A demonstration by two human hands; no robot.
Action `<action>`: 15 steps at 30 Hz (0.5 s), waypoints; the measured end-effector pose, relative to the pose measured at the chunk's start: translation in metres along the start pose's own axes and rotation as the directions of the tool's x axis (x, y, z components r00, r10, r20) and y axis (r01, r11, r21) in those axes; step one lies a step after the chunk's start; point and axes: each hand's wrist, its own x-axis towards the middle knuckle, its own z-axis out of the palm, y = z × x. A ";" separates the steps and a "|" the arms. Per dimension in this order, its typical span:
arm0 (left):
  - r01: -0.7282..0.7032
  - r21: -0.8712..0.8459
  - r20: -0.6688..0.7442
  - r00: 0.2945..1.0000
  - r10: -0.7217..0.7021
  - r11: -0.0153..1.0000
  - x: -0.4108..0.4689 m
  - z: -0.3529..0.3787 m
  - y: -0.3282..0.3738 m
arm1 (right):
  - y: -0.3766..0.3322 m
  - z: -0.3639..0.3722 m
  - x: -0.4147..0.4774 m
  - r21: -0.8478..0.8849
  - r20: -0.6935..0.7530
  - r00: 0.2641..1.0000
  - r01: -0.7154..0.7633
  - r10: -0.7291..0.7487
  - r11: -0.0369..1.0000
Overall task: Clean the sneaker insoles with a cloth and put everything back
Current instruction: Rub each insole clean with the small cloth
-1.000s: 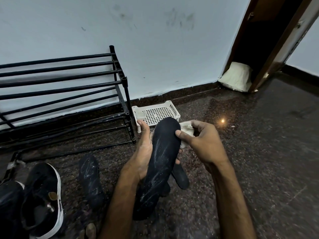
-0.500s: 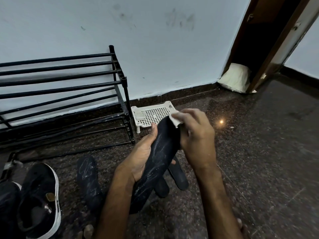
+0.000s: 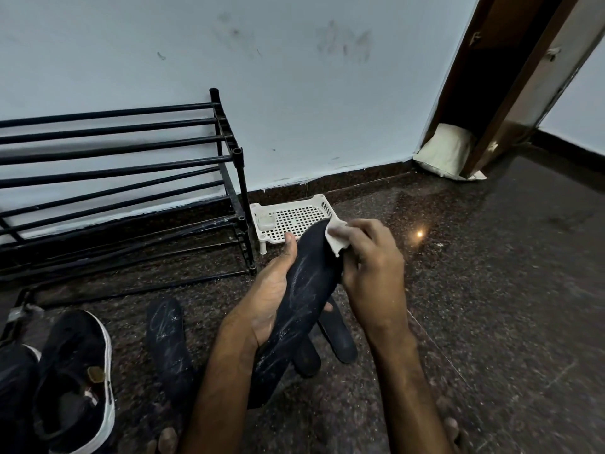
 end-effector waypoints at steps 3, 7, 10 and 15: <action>0.000 0.101 -0.004 1.000 0.000 0.995 -0.002 0.001 0.000 | 0.017 0.001 -0.007 -0.134 0.040 0.977 -0.204 0.211 0.970; 0.012 0.012 -0.029 1.000 -0.012 1.000 0.000 -0.003 -0.001 | 0.029 -0.013 -0.004 -0.034 -0.095 0.946 -0.315 0.311 0.949; -0.001 -0.015 -0.033 0.999 0.001 1.000 0.002 -0.003 -0.002 | 0.012 -0.017 0.005 0.083 -0.177 0.962 -0.194 0.206 0.978; 0.006 -0.081 -0.009 1.000 -0.007 0.997 0.002 0.000 -0.002 | 0.008 0.006 -0.006 0.014 -0.017 0.998 -0.060 0.060 0.998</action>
